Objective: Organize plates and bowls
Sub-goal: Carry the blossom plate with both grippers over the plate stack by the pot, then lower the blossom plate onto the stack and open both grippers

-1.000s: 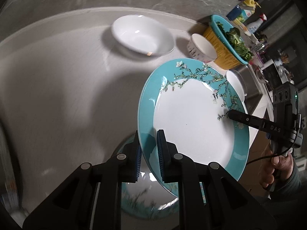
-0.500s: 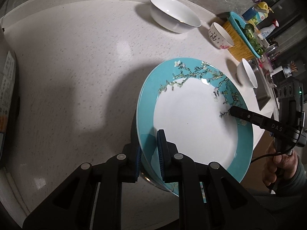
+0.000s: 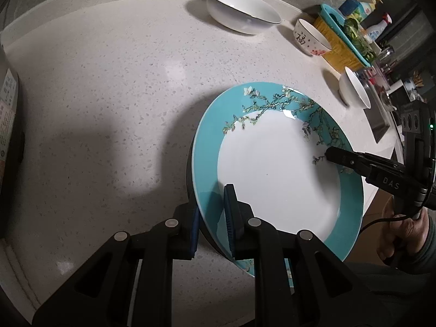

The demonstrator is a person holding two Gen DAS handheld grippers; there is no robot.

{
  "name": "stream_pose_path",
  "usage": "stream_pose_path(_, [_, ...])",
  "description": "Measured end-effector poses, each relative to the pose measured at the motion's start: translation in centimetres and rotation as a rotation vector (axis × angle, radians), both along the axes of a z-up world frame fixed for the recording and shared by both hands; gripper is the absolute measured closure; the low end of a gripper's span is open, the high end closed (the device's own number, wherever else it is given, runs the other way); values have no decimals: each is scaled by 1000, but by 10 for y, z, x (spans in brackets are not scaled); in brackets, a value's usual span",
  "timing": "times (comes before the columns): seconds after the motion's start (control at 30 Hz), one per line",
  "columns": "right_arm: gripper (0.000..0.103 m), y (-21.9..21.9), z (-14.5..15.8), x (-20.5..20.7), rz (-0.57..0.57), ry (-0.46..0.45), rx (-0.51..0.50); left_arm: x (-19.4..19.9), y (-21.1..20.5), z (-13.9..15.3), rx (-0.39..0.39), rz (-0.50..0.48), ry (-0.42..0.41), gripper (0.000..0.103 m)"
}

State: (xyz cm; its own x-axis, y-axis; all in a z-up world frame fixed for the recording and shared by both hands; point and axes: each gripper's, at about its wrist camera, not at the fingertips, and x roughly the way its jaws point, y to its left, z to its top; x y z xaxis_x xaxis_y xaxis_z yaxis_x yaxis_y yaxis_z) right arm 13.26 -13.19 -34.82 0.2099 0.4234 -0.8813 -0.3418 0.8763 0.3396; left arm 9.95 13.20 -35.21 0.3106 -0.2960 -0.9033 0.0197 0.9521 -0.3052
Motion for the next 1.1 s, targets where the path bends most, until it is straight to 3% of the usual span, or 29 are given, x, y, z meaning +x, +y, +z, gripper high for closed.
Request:
stream_pose_path(0.33, [83, 16, 1, -11, 70, -94, -83, 4, -8, -6, 57, -8, -6, 86])
stream_pose_path(0.57, [76, 30, 2, -22, 140, -192, -220, 6, -9, -7, 81, -6, -12, 86])
stream_pose_path(0.9, [74, 30, -2, -25, 147, -204, -259, 12, -12, -8, 78, -3, -17, 83])
stream_pose_path(0.97, [74, 30, -2, -25, 146, -202, -254, 12, -10, -9, 68, 0, -17, 73])
stream_pose_path(1.03, [70, 29, -2, -25, 145, -195, -245, 12, -7, -5, 71, 14, -35, 37])
stream_pose_path(1.1, [64, 27, -3, -22, 140, -187, -235, 11, -2, 1, 62, 32, -54, 31])
